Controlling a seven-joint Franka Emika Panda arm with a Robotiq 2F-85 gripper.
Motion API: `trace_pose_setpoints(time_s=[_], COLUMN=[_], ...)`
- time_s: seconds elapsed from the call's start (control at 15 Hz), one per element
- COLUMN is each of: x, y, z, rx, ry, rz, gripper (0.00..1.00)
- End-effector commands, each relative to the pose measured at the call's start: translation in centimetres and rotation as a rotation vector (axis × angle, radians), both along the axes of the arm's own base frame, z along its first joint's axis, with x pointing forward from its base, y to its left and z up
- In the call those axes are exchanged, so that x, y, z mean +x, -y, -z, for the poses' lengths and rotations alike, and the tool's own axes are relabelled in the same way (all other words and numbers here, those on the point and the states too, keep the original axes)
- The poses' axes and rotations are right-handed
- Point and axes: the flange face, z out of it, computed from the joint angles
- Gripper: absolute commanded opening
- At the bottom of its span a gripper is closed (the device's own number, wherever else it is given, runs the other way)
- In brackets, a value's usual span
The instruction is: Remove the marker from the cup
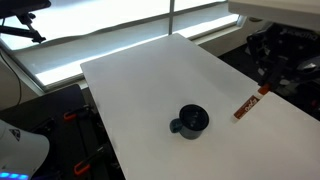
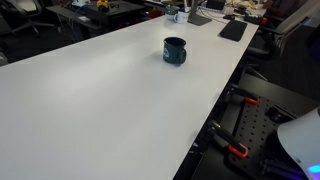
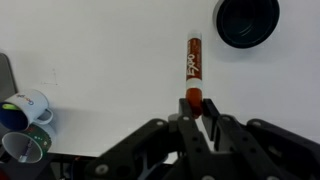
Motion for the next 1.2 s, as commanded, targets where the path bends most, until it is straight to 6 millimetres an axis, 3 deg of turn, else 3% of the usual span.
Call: trace_pose_setpoints(time_s=[0.0, 0.4, 0.67, 0.87, 1.13], x=[0.9, 5.0, 6.1, 5.9, 5.3], y=[-2.5, -12.8, -18.7, -20.3, -20.4], z=[0.6, 0.9, 2.5, 4.6, 8.7], rx=[0.029, 0.036, 0.052, 0.083, 0.153], ry=[-0.009, -0.034, -0.079, -0.129, -0.215], rz=[-0.054, -0.322, -0.456, -0.507, -0.56], gripper=[0.03, 0.03, 0.03, 0.03, 0.03])
